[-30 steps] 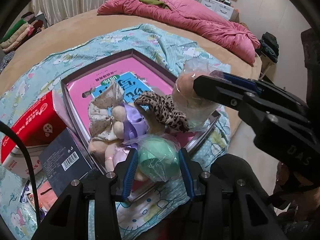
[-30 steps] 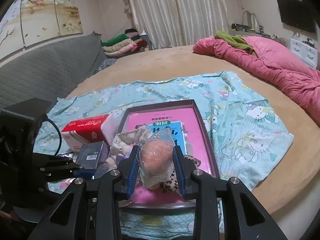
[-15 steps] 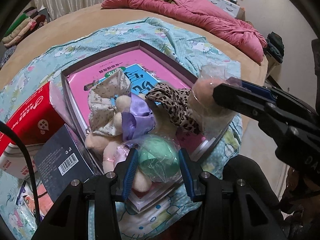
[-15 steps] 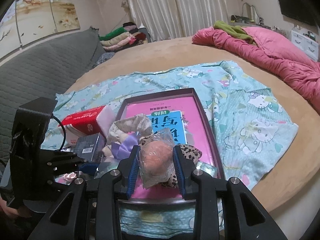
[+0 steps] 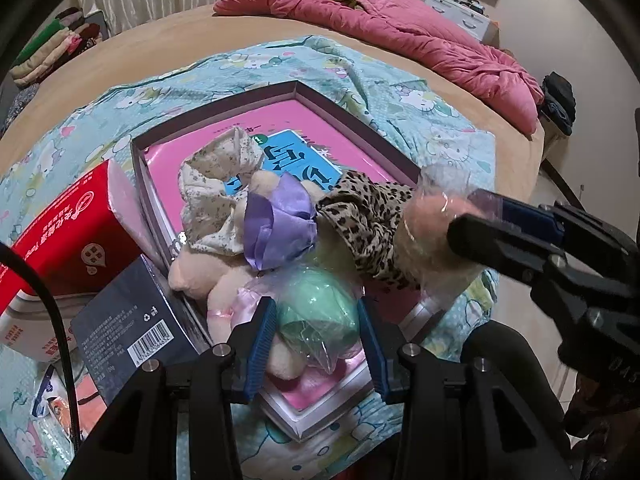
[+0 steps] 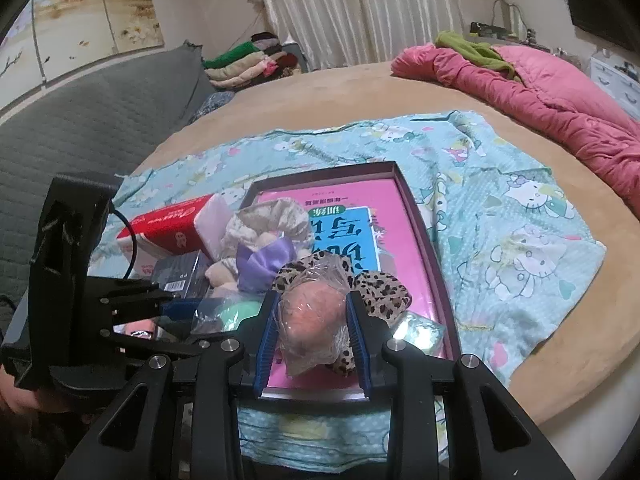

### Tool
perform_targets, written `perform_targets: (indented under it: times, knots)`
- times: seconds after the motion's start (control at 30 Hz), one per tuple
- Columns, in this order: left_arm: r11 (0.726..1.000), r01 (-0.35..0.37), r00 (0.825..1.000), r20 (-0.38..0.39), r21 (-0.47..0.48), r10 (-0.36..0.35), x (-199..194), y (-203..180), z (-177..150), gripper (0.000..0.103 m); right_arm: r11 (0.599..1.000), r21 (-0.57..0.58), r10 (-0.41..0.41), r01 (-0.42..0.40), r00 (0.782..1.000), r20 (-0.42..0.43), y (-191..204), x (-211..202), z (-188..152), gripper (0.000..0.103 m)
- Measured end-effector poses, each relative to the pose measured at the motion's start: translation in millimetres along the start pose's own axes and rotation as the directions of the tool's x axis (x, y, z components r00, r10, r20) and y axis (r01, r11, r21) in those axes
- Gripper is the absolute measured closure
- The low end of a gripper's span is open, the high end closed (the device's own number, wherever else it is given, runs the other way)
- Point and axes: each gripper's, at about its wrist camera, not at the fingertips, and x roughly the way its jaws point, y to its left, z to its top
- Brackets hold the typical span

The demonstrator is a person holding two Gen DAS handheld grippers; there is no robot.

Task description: Organize soft objects

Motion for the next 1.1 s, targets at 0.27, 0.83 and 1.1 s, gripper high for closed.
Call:
perform_targets:
  times: [0.27,0.83,1.1]
  knots:
    - [1.0,-0.006,1.0,0.0,0.008,0.006,-1,0,-2,0.061,1.0,-0.018,0.007,-0.008,0.999,-0.04,5,8,-3,0.069]
    - [1.0,-0.007,1.0,-0.003,0.03,0.008,-5,-4,-13,0.061,1.0,0.02,0.012,-0.009,0.989,-0.148,0,28,-12,0.069]
    - [0.999,-0.006,1.0,-0.004,0.031,0.006,-5,-5,-13,0.061,0.999,-0.019,-0.038,0.036,0.99,-0.138,5,35,-12,0.069]
